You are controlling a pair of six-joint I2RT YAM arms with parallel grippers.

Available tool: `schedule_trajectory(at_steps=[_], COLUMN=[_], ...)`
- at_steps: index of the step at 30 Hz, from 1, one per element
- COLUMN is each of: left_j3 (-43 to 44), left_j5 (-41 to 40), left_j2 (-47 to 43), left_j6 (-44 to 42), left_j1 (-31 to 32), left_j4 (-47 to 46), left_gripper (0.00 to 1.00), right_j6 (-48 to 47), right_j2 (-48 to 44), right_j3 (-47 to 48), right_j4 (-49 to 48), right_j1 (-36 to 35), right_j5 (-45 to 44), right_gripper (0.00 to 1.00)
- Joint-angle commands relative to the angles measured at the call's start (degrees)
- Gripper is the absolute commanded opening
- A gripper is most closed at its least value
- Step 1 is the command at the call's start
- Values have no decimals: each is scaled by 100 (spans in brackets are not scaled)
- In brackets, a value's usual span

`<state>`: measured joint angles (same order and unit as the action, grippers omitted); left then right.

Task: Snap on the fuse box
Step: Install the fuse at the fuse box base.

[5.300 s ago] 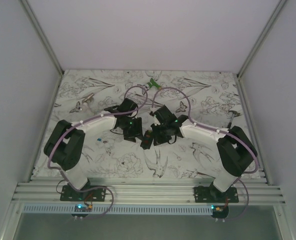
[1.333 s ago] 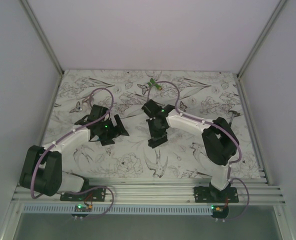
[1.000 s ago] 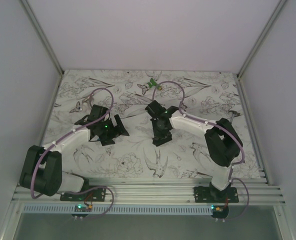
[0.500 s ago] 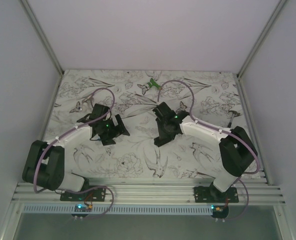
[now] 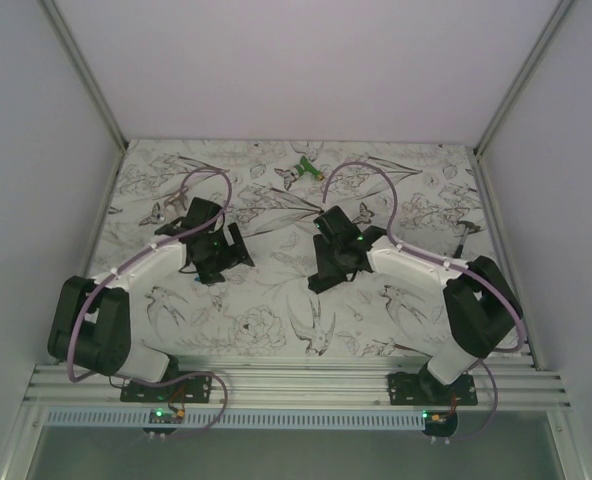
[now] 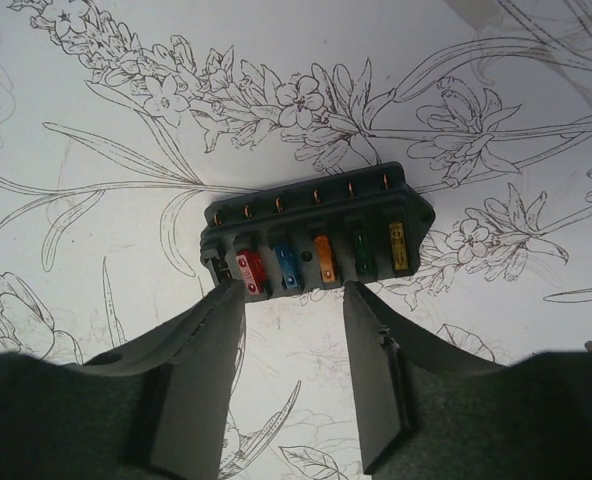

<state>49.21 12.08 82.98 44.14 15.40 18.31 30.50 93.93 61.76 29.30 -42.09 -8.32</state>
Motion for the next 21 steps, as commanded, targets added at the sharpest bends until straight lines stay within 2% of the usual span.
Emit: schedule_trajectory(at_steps=[1, 4, 10, 15, 21], left_j3=[389, 477, 603, 618, 761], left_j5=[-1356, -2002, -2615, -2452, -2103], left_j2=[64, 54, 246, 463, 967], left_j6=[-221, -215, -425, -717, -1119], left_j1=[2, -76, -430, -821, -1028], left_j4=[1156, 1379, 1389, 901, 594], left_gripper=[88, 85, 75, 72, 60], right_j6=[-94, -161, -341, -454, -495], right_j2=[-312, -372, -375, -373, -371], right_j3=[-97, -129, -140, -154, -171], right_j4=[-393, -500, -605, -627, -627], right_j1=[21, 31, 39, 94, 111], right_j5=[-170, -251, -301, -303, -288], right_gripper=[55, 64, 81, 93, 94])
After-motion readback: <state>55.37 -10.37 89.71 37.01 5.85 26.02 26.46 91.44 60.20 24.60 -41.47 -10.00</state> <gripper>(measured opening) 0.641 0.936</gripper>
